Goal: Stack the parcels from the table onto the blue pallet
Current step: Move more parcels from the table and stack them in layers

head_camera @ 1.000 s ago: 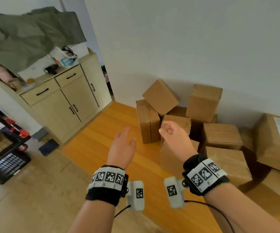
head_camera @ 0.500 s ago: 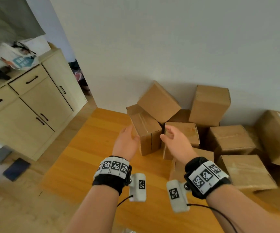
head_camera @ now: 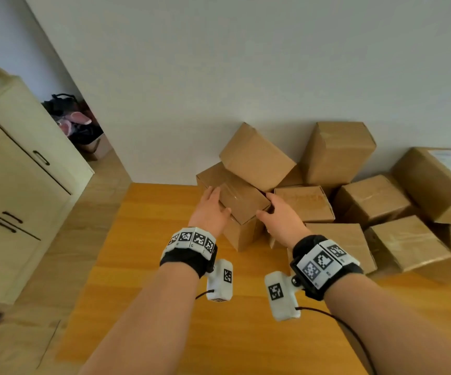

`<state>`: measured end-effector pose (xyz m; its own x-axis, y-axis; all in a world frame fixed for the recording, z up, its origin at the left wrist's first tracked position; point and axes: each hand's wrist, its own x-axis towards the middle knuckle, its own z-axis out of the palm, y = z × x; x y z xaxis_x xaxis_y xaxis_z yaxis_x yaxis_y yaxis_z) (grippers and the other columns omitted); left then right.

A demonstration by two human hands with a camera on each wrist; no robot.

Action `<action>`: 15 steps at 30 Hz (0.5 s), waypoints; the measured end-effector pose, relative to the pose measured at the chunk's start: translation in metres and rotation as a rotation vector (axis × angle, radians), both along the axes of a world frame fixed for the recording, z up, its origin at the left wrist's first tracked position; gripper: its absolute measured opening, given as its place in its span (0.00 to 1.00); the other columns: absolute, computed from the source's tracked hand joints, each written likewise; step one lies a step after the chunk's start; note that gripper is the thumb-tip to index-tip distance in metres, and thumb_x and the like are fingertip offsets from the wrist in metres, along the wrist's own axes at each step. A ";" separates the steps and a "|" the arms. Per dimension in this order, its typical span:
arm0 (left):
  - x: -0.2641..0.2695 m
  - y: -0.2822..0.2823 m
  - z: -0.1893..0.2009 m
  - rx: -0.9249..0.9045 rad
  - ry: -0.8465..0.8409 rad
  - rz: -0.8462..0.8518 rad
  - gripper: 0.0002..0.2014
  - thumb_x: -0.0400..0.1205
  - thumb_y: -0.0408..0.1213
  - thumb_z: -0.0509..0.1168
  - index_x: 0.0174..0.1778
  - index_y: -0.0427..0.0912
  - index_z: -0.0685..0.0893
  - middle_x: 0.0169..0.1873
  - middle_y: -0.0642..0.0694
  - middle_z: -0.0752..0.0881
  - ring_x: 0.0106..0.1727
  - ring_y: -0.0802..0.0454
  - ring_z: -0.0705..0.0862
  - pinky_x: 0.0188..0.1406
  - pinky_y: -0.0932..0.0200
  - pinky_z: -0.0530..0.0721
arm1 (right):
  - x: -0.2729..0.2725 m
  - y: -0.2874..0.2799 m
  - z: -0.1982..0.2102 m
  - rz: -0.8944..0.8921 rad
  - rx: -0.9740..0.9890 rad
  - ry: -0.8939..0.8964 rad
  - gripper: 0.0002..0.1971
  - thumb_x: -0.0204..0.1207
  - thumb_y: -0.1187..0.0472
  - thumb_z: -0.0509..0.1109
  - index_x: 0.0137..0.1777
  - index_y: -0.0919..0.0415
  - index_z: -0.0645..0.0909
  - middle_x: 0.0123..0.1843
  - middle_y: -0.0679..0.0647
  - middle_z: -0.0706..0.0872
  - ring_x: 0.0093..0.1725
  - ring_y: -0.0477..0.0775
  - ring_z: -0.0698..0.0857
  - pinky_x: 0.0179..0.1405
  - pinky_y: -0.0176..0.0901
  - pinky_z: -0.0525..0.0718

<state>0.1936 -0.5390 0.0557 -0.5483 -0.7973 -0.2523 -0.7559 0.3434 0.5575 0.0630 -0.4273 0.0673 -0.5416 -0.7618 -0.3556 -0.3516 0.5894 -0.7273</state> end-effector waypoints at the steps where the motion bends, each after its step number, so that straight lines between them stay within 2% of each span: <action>1: 0.004 0.000 -0.001 0.002 0.027 0.009 0.32 0.85 0.42 0.62 0.84 0.48 0.58 0.84 0.48 0.56 0.76 0.46 0.72 0.62 0.54 0.77 | 0.003 0.001 -0.001 -0.015 0.001 0.011 0.32 0.84 0.54 0.65 0.85 0.55 0.58 0.80 0.58 0.70 0.77 0.58 0.72 0.77 0.54 0.71; 3: 0.012 0.002 -0.004 0.009 0.082 0.025 0.32 0.83 0.42 0.65 0.82 0.48 0.61 0.80 0.45 0.61 0.69 0.46 0.77 0.53 0.59 0.76 | 0.011 0.004 -0.002 -0.052 -0.005 0.018 0.32 0.84 0.54 0.65 0.85 0.54 0.58 0.83 0.57 0.66 0.80 0.58 0.68 0.77 0.52 0.68; 5: 0.020 0.004 -0.006 0.016 0.119 0.051 0.32 0.81 0.44 0.67 0.80 0.47 0.64 0.76 0.43 0.65 0.64 0.45 0.79 0.51 0.59 0.76 | 0.018 0.008 -0.004 -0.083 -0.025 0.012 0.31 0.84 0.54 0.65 0.85 0.54 0.59 0.83 0.57 0.65 0.79 0.57 0.69 0.76 0.49 0.68; 7: 0.027 0.008 -0.008 0.034 0.137 0.080 0.30 0.82 0.46 0.66 0.80 0.47 0.66 0.75 0.42 0.67 0.66 0.43 0.78 0.53 0.58 0.75 | 0.026 0.013 -0.006 -0.104 -0.037 0.015 0.30 0.84 0.53 0.65 0.84 0.54 0.62 0.81 0.57 0.65 0.76 0.56 0.71 0.70 0.43 0.69; 10: 0.040 0.016 -0.011 0.064 0.152 0.097 0.28 0.83 0.50 0.63 0.79 0.49 0.68 0.74 0.43 0.71 0.67 0.44 0.78 0.58 0.55 0.75 | 0.037 0.023 -0.011 -0.132 -0.053 0.014 0.27 0.84 0.53 0.65 0.82 0.53 0.65 0.78 0.58 0.68 0.65 0.52 0.75 0.61 0.37 0.70; 13: 0.051 0.026 -0.016 0.074 0.137 0.100 0.26 0.84 0.55 0.59 0.77 0.50 0.71 0.68 0.44 0.78 0.65 0.46 0.79 0.63 0.50 0.78 | 0.047 0.035 -0.015 -0.142 -0.071 0.001 0.27 0.84 0.53 0.65 0.81 0.52 0.65 0.78 0.57 0.69 0.65 0.54 0.77 0.61 0.39 0.73; 15: 0.057 0.037 -0.019 0.076 0.123 0.125 0.26 0.84 0.58 0.56 0.75 0.49 0.73 0.66 0.44 0.79 0.63 0.46 0.79 0.62 0.49 0.78 | 0.053 0.044 -0.018 -0.139 -0.075 -0.021 0.27 0.84 0.53 0.65 0.82 0.51 0.65 0.76 0.57 0.71 0.62 0.53 0.78 0.60 0.40 0.75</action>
<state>0.2501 -0.5021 0.0366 -0.4768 -0.8423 -0.2514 -0.7147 0.2049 0.6687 0.1157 -0.3829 0.0494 -0.6365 -0.7050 -0.3128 -0.2548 0.5750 -0.7775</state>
